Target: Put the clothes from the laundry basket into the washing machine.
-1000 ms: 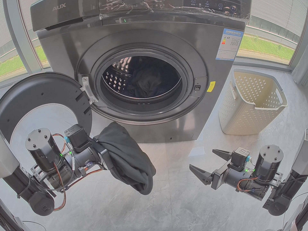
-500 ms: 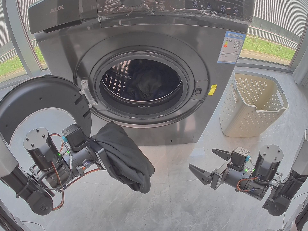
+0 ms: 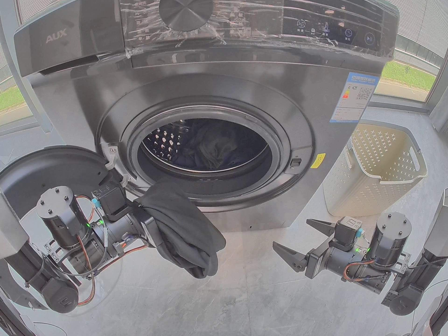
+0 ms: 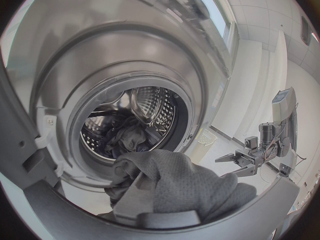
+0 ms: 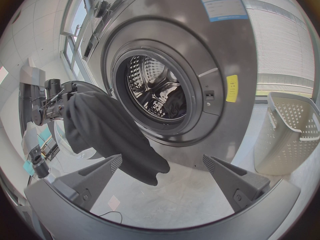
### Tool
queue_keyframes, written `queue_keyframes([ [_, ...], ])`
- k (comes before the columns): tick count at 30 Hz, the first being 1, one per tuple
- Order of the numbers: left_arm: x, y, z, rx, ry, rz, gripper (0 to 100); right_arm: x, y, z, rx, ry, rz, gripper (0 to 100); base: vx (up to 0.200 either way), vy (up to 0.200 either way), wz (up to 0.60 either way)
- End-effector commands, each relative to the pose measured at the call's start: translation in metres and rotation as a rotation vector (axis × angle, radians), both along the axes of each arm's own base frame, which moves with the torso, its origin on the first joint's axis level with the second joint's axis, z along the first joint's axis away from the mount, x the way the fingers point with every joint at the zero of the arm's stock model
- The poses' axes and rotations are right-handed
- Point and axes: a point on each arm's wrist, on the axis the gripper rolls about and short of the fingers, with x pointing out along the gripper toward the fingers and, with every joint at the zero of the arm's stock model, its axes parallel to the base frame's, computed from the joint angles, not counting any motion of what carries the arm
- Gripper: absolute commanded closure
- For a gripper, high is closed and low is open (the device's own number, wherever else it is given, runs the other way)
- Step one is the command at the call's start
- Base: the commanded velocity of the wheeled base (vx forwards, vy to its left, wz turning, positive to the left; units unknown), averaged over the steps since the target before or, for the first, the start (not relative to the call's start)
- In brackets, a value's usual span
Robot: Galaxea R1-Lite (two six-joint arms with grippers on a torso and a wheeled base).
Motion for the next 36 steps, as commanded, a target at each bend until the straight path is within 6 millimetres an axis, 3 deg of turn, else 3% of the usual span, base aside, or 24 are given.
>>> queue_keyframes([
  [1, 0.001, -0.002, -0.005, 0.01, 0.015, -0.006, 100, -0.005, 0.002, -0.002, -0.008, 0.01, 0.019, 0, 0.0, 0.0, 0.0],
  [8, 0.004, -0.009, -0.013, 0.05, 0.021, -0.02, 100, -0.009, 0.004, -0.004, -0.015, 0.018, 0.036, 0, 0.0, 0.0, 0.0],
  [11, 0.015, -0.031, -0.023, 0.054, 0.033, -0.017, 100, -0.013, 0.009, -0.003, -0.011, 0.019, 0.055, 0, 0.0, 0.0, 0.0],
  [19, 0.029, -0.059, -0.026, 0.024, 0.018, -0.045, 100, -0.017, 0.009, -0.004, -0.015, 0.024, 0.064, 0, 0.0, 0.0, 0.0],
  [29, 0.081, -0.087, -0.041, -0.026, -0.021, -0.03, 100, -0.018, 0.01, -0.005, -0.017, 0.028, 0.073, 0, 0.0, 0.0, 0.0],
  [36, 0.119, -0.093, -0.049, -0.058, -0.056, 0.01, 100, -0.018, 0.01, -0.004, -0.017, 0.026, 0.073, 0, 0.0, 0.0, 0.0],
])
